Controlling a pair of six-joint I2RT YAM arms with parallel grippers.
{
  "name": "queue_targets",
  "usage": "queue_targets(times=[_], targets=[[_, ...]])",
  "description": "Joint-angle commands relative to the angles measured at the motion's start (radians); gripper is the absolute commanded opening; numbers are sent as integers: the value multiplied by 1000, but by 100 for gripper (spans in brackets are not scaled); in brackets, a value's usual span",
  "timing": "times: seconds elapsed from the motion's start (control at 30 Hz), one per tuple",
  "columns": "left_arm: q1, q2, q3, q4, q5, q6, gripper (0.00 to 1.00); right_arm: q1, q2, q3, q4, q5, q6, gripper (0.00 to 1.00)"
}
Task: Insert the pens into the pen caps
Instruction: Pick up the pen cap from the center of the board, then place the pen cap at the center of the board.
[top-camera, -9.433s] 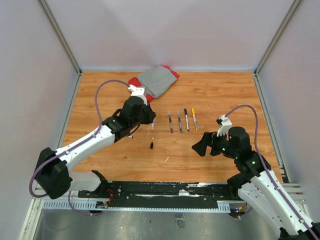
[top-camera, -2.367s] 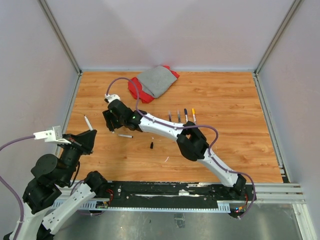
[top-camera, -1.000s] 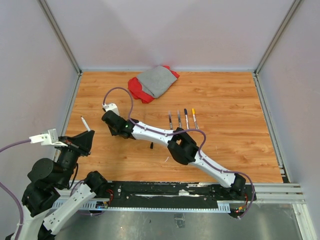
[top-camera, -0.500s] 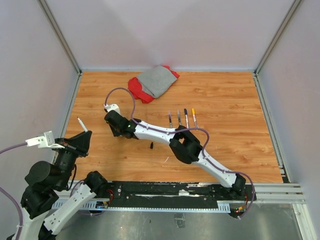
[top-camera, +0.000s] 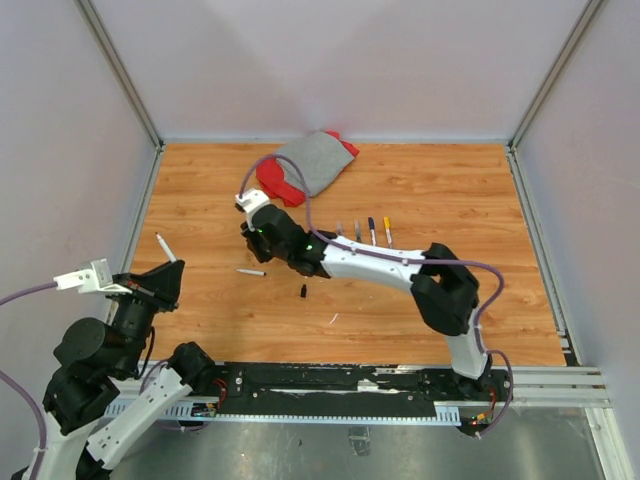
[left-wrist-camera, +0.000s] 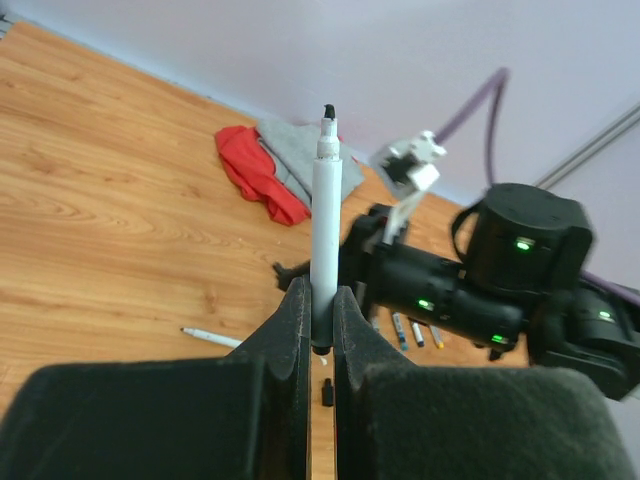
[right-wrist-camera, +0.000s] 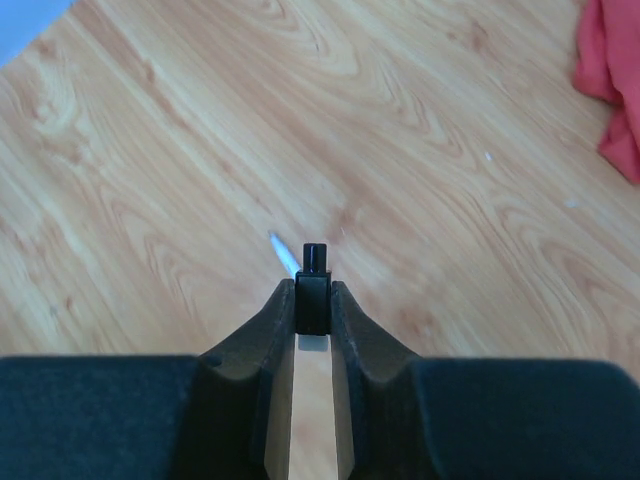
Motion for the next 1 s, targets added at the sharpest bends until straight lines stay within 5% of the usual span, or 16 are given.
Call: queue_targets(times=[0.0, 0.53, 0.97], targets=[[4, 53, -9, 30, -9, 1, 0, -15, -189, -245, 45, -36, -95, 1], [9, 176, -11, 45, 26, 17, 1, -13, -744, -876, -177, -113, -69, 1], [31, 174, -10, 39, 14, 11, 0, -13, -709, -930, -206, -164, -207, 1]])
